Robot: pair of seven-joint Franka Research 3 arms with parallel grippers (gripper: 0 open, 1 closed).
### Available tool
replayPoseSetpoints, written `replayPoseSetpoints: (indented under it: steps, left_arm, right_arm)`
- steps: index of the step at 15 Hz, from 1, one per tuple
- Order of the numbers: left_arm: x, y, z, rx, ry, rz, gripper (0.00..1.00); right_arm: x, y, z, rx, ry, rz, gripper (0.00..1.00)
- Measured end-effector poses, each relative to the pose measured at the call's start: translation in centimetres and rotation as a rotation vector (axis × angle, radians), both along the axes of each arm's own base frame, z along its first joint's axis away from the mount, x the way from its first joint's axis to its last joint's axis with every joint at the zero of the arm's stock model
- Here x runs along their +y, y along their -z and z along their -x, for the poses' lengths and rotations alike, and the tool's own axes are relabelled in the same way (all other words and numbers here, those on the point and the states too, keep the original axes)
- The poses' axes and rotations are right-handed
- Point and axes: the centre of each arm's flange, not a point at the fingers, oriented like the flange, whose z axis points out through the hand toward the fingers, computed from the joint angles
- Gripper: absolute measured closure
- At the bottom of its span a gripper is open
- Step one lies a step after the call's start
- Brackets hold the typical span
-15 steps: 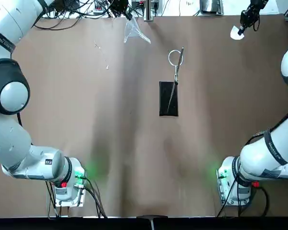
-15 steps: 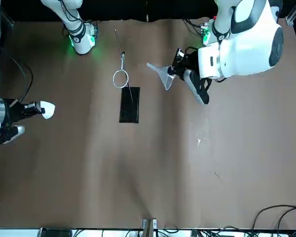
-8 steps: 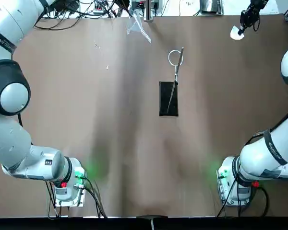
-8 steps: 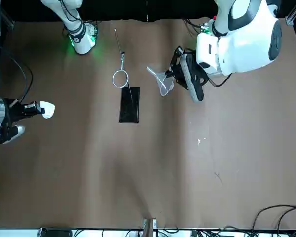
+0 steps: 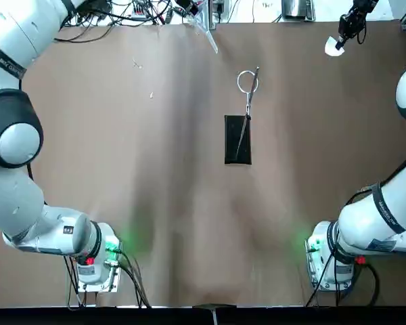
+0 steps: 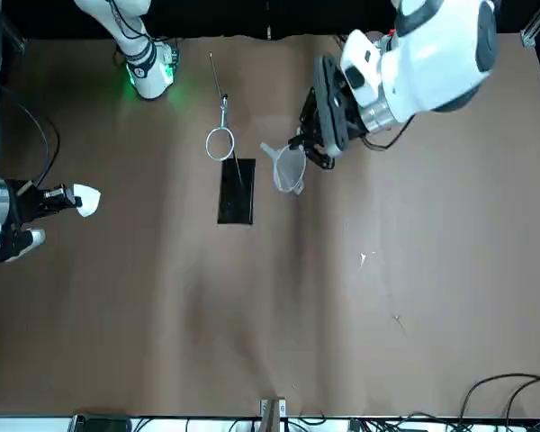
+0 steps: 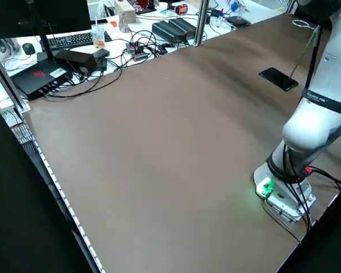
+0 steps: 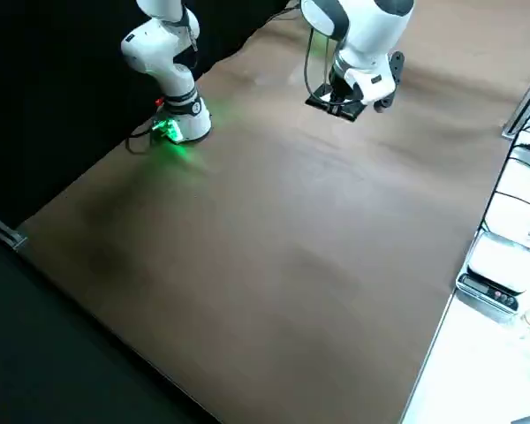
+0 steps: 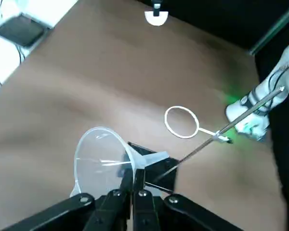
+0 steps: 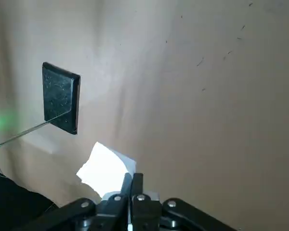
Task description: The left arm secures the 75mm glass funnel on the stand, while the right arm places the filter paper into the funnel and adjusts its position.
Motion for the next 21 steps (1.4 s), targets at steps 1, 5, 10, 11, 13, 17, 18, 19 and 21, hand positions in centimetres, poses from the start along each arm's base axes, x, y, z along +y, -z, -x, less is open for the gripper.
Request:
replayPoseSetpoints:
  steps: [1,5,10,11,13,17,18,19,21]
  left_arm:
    - [-0.5,-0.3,0.1,-0.056,0.032,0.007,0.97]
    - [-2.0,-1.1,0.9,-0.231,0.165,0.044,0.97]
    - [-5.1,-1.2,2.7,-0.349,0.304,0.103,0.97]
    - [-5.8,-0.9,3.0,-0.364,0.333,0.117,0.97]
    - [-7.1,-0.3,3.5,-0.399,0.392,0.141,0.97]
    - [-8.4,0.1,4.4,-0.475,0.498,0.178,0.97]
    - [-8.5,0.0,4.6,-0.5,0.524,0.185,0.97]
    - [-8.6,-0.1,4.6,-0.526,0.55,0.191,0.97]
    - [-8.5,-0.2,4.4,-0.595,0.604,0.224,0.97]
  right_arm:
    - [0.0,0.0,0.0,0.0,0.0,0.0,0.99]
    - [0.0,0.0,0.0,0.0,0.0,0.0,0.99]
    - [0.0,0.0,0.0,0.0,0.001,0.0,0.99]
    - [-0.1,0.0,0.0,0.0,0.001,0.0,0.99]
    - [-0.1,0.0,0.0,0.0,0.001,0.001,0.99]
    - [-0.1,0.0,0.0,0.0,0.002,0.001,0.99]
    - [-0.1,0.0,0.0,0.0,0.002,0.001,0.99]
    - [-0.1,0.0,0.0,0.0,0.002,0.001,0.99]
    - [-0.1,0.0,0.0,0.0,0.002,0.001,0.99]
